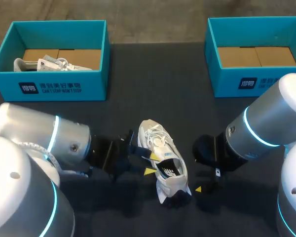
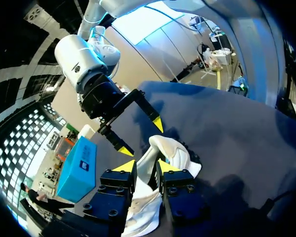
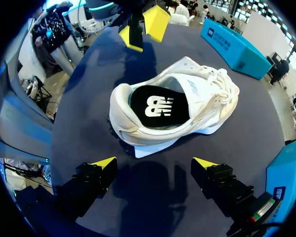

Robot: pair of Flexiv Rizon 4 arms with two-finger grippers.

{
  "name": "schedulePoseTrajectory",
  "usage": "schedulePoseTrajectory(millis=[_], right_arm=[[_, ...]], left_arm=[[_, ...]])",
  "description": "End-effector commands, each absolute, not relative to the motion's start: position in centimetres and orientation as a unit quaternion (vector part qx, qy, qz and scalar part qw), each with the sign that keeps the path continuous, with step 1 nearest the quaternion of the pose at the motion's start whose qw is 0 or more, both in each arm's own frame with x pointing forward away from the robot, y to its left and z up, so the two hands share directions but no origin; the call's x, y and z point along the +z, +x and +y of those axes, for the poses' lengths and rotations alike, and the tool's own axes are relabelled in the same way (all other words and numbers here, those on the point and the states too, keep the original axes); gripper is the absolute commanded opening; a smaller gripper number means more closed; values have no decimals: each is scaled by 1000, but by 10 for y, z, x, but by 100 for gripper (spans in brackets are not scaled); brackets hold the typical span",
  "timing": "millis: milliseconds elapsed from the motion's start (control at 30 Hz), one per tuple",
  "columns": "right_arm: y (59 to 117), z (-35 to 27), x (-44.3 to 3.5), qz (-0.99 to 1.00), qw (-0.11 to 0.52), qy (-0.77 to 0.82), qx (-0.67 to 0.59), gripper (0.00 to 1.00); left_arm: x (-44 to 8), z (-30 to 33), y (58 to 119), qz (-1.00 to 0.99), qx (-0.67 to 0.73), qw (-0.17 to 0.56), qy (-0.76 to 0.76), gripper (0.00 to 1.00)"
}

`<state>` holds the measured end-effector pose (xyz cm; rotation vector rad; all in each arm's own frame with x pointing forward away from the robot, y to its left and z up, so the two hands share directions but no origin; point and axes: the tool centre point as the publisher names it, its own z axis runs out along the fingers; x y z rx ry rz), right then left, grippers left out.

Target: Take the shoe out of the shoebox, open the shoe tongue, remove and reinsert the insole, then place the shoe into the shoebox

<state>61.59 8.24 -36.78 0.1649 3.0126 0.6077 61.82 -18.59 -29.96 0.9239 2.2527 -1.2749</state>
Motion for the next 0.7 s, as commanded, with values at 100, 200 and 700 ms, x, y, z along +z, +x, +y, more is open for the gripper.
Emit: schedulePoseTrajectory(millis=[100,200,700], right_arm=[[614,82,-368,978,33,54,198,100],[614,82,-368,978,33,54,198,100],[614,82,-368,978,33,54,198,100]], left_arm=[[-278,-169,623,825,-398,116,384,19],[-276,-166,621,826,-383,99,401,0],[-277,-164,619,825,-364,89,423,0]])
